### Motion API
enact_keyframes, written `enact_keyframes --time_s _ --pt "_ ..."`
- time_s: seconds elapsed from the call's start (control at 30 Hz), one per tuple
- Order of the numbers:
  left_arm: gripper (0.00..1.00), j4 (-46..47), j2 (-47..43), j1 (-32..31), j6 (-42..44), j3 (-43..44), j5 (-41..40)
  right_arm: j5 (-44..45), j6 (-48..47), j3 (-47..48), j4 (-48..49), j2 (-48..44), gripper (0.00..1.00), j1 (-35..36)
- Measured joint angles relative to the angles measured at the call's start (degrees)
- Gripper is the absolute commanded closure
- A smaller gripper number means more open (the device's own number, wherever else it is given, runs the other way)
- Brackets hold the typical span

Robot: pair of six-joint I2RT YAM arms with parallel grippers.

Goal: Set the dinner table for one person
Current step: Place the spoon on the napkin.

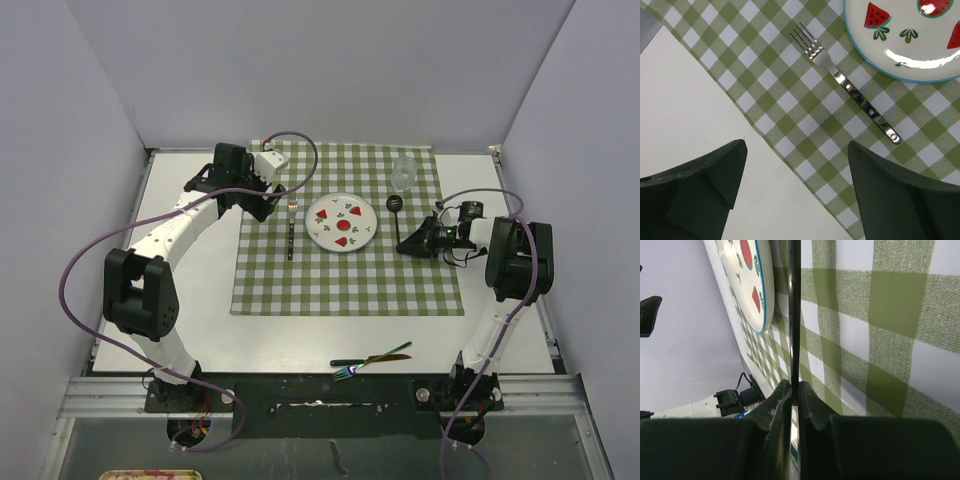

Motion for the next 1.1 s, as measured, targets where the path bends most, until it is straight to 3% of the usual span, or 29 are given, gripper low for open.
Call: enact_keyframes --time_s 1.1 --pt "0.18 -0.1 1.1 -0.8 0.6 0.0 0.0 -0.9 -0.5 -0.8 -0.7 0.0 0.99 -1.8"
